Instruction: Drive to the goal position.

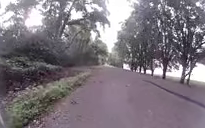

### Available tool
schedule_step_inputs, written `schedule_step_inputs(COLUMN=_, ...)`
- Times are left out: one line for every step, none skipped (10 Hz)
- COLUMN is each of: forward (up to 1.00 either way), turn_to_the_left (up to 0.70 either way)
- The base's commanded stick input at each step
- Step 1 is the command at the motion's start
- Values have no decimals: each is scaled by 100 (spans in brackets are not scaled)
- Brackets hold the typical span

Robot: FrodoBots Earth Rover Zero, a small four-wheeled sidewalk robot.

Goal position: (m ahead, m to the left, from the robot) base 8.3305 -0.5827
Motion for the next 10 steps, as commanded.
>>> schedule_step_inputs(forward=70, turn_to_the_left=0)
schedule_step_inputs(forward=70, turn_to_the_left=0)
schedule_step_inputs(forward=70, turn_to_the_left=0)
schedule_step_inputs(forward=70, turn_to_the_left=0)
schedule_step_inputs(forward=70, turn_to_the_left=0)
schedule_step_inputs(forward=70, turn_to_the_left=0)
schedule_step_inputs(forward=70, turn_to_the_left=0)
schedule_step_inputs(forward=70, turn_to_the_left=0)
schedule_step_inputs(forward=70, turn_to_the_left=0)
schedule_step_inputs(forward=70, turn_to_the_left=0)
